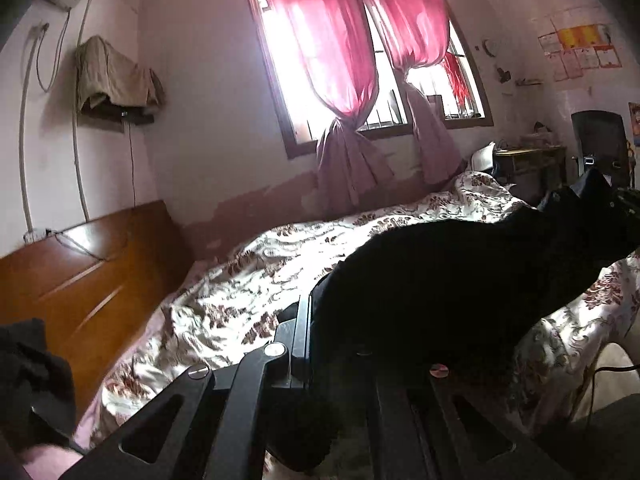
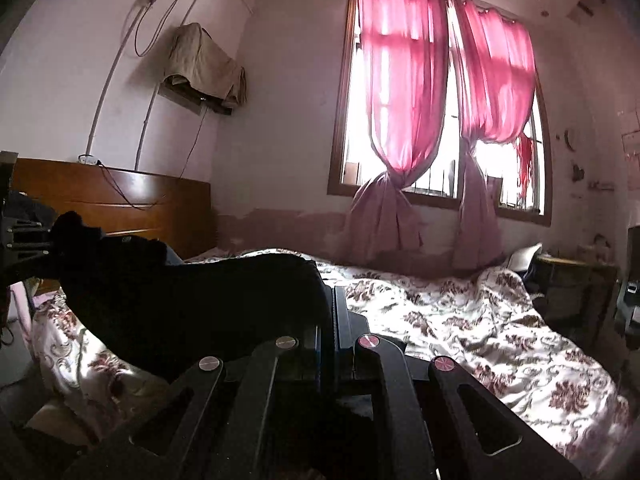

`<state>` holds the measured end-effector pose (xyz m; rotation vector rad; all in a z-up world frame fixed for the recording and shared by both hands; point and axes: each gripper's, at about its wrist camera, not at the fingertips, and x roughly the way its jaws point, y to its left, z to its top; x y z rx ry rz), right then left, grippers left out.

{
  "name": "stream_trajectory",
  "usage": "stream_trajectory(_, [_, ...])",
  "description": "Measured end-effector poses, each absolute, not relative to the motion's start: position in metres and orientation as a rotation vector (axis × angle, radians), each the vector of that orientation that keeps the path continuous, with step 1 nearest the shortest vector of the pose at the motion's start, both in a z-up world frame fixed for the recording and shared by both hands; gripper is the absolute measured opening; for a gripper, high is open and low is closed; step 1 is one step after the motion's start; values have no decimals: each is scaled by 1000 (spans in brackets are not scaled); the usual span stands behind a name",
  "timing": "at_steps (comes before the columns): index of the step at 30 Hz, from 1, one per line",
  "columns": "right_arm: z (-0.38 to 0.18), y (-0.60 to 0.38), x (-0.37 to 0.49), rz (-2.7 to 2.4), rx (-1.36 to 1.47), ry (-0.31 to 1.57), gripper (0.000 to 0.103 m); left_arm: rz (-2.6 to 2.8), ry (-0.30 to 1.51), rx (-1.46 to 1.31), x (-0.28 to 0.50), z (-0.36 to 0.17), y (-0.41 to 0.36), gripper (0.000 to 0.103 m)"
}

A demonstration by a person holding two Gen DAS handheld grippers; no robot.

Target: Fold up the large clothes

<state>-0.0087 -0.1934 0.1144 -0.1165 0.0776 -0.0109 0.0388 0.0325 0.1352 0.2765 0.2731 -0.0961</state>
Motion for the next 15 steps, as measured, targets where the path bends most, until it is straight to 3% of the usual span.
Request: stream_trajectory(15, [112, -201, 94, 1, -91, 178, 3, -77, 387, 176, 141, 119, 40, 5])
